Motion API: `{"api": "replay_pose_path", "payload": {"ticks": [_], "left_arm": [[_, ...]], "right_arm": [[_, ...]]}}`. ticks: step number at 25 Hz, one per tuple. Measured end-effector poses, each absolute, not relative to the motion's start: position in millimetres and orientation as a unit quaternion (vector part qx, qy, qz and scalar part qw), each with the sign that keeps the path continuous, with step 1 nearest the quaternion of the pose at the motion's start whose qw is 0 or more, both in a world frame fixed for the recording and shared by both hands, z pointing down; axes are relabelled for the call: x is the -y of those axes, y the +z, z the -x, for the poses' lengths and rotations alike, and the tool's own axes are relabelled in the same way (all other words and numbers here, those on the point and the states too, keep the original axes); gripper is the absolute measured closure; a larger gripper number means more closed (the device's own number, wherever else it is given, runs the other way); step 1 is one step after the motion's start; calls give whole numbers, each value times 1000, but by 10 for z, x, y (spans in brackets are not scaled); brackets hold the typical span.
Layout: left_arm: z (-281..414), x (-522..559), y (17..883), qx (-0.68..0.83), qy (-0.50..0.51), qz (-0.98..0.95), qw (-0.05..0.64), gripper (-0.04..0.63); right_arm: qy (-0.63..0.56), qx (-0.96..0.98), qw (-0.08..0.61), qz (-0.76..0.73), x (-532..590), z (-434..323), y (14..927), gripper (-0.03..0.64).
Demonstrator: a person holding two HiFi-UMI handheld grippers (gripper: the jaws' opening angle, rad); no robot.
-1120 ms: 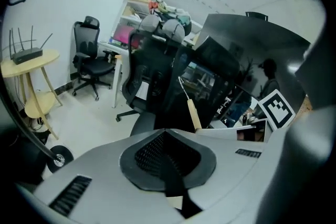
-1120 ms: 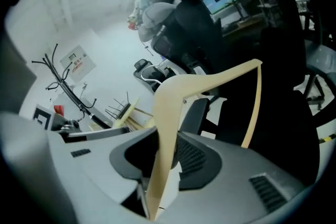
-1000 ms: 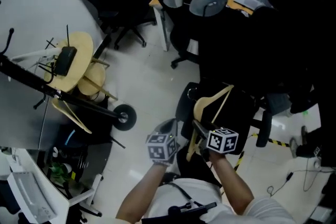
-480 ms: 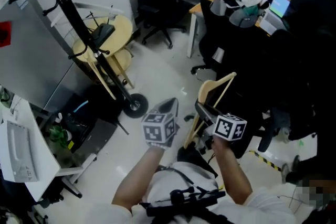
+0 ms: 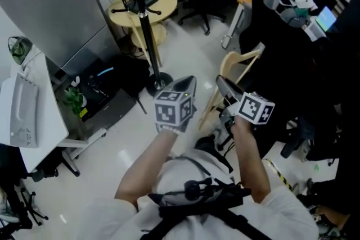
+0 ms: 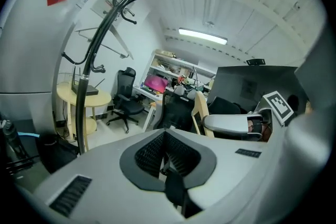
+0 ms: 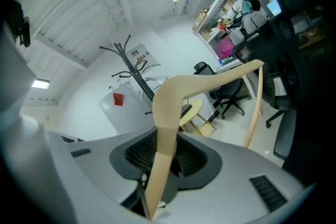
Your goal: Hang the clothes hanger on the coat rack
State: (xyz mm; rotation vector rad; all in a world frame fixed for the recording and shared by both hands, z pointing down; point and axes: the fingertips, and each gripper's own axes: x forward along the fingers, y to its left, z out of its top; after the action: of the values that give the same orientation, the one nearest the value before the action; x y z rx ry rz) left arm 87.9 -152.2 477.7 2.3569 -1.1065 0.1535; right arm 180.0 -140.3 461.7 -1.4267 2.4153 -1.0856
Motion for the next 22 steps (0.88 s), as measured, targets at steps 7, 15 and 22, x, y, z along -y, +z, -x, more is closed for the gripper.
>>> {"api": "replay_pose_path", "payload": {"ticks": [7,15,22], "left_arm": [[-219,1416,4722,431,46,-861,265,606],[110,1463,4681,463,38,-844,267,606],[411,1695,4609,485,33,-833,266,606]], "right_arm": [[-360,-815,67,449,1403,-1140,4497,485],[-364,-830,68,416,1484,-813,4395,485],[-378,-838,78,385,1718,-522,4340,485]]}}
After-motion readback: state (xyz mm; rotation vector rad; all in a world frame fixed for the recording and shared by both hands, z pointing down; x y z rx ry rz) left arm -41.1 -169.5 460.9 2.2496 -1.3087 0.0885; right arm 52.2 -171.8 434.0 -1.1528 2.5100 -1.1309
